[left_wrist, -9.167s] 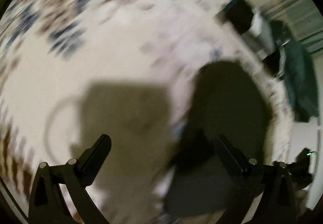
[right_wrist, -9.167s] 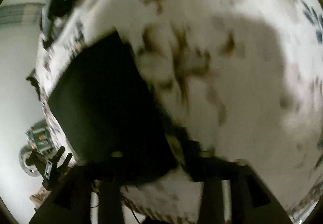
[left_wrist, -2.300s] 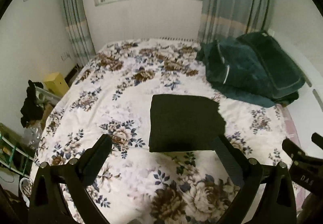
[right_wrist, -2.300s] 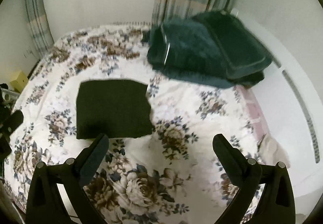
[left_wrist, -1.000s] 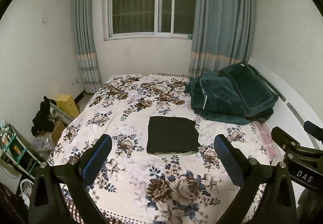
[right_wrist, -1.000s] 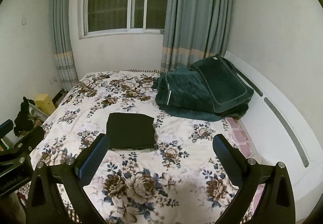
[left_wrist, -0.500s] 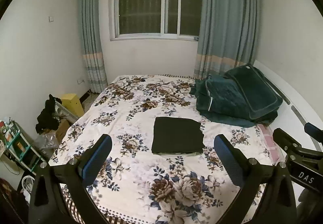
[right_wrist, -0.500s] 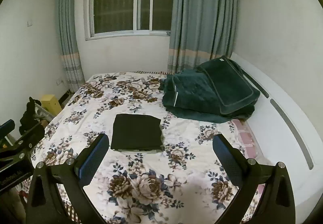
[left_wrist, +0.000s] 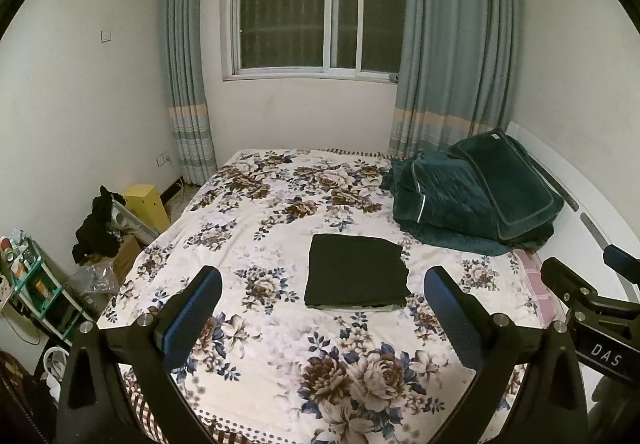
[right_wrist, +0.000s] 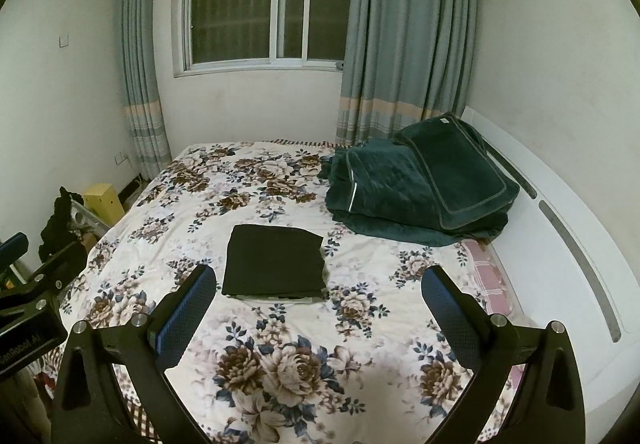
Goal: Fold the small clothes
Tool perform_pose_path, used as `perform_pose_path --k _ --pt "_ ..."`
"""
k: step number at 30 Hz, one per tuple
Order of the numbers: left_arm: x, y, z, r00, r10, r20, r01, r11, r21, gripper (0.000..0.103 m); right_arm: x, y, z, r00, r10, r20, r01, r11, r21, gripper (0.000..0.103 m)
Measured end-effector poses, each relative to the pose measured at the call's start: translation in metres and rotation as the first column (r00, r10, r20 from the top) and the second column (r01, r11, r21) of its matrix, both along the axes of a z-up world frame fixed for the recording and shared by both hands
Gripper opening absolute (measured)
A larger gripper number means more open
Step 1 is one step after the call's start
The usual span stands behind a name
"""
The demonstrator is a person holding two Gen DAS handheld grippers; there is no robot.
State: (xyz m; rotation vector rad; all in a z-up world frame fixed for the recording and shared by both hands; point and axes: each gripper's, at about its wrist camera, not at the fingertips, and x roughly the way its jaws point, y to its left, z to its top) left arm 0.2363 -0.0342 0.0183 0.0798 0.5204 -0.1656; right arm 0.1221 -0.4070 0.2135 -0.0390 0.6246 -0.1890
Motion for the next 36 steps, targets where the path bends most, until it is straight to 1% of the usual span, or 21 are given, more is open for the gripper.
perform_pose_path --k 18,26,32,36 --pt "0.007 -0.003 0.004 1.000 -0.005 -0.001 0.005 1.000 0.001 0.103 0.005 0.002 -0.001 1.000 0.000 0.005 0.000 1.000 -0.002 0.103" --pt "0.011 -0.006 0.010 1.000 -0.009 0.014 0.009 1.000 0.007 0.103 0.003 -0.002 -0.004 1.000 -0.009 0.015 0.009 1.000 0.002 0.103" --pt "0.009 -0.008 0.009 1.000 -0.006 0.019 0.006 1.000 0.008 0.103 0.005 -0.001 -0.004 1.000 -0.009 0.014 0.009 1.000 0.004 0.103" --pt "0.009 -0.007 0.009 1.000 0.003 0.028 -0.004 1.000 0.024 0.103 0.003 -0.001 -0.005 1.000 -0.013 0.013 0.013 1.000 0.006 0.103"
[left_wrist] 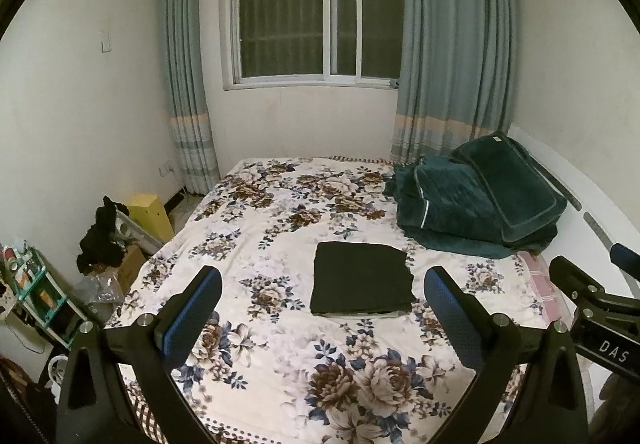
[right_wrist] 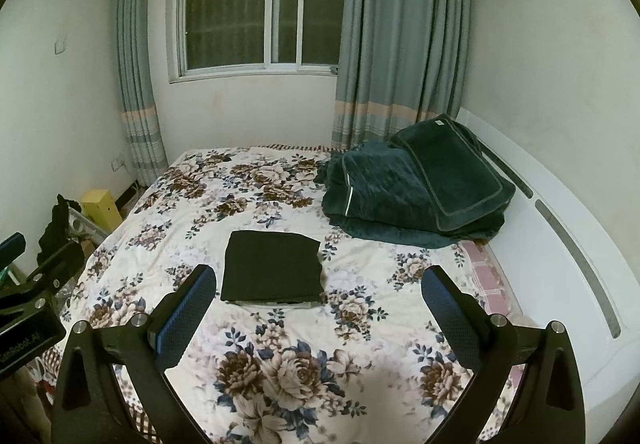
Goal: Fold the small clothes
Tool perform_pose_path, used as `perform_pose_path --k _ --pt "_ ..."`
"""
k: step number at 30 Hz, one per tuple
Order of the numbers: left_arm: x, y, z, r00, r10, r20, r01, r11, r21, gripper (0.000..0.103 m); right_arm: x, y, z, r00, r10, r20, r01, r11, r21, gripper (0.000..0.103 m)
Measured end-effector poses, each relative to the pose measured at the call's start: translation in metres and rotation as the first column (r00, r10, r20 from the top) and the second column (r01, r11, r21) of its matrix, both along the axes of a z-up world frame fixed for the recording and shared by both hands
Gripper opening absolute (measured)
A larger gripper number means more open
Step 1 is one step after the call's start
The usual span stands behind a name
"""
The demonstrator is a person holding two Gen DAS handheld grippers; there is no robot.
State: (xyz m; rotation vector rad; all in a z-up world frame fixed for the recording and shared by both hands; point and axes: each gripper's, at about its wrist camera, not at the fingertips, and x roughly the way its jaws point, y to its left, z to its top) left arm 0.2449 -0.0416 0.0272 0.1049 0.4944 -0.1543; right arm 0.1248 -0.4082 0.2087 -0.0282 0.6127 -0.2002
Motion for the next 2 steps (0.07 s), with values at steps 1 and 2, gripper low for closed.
perform_pose_path --k 1,2 --pt "0.0007 -0.0004 0.0001 1.000 -0.002 0.000 0.002 1.000 0.001 0.103 -0.0025 -0.0005 0.0004 1.000 -0.001 0.001 0.001 1.000 0.001 0.103" --pt "0.0015 -0.0004 0.0004 1.000 -0.008 -0.002 0.008 1.000 -0.003 0.103 -0.0020 -0.0004 0.0004 1.000 -0.001 0.002 0.001 1.000 0.001 0.103"
